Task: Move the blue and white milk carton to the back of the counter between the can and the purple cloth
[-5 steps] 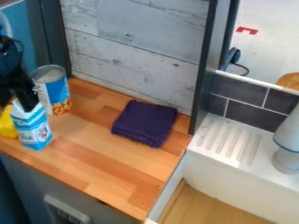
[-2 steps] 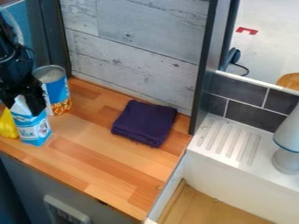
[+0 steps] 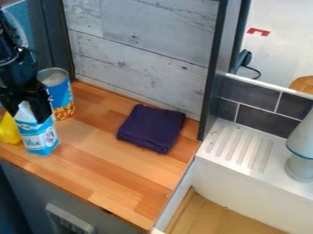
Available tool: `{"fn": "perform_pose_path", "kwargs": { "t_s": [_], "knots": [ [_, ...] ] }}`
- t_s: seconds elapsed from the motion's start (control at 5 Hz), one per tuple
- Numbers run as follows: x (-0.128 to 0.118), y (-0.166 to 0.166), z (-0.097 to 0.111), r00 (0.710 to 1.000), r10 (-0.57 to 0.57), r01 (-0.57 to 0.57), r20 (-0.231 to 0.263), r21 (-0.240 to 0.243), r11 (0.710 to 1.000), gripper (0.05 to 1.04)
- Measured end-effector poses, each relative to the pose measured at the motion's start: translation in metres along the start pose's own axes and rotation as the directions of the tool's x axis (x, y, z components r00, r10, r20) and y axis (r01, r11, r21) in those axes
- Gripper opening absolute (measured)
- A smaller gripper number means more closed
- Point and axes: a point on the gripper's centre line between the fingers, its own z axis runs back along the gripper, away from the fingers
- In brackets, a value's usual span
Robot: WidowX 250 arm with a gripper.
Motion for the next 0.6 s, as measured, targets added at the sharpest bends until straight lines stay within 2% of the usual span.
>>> {"fn": "perform_pose_path", "kwargs": {
  "t_s": [0.2, 0.4, 0.6],
  "knots": [
    [0.028, -0.025, 0.028, 0.997, -0.036, 0.039, 0.067, -0.048, 0.998, 0.84],
    [0.059, -0.048, 0.05, 0.988, -0.081, 0.089, 0.132, -0.061, 0.994, 0.84],
    [0.084, -0.063, 0.039, 0.989, -0.098, 0.108, 0.111, -0.086, 0.99, 0.84]
  ]
}}
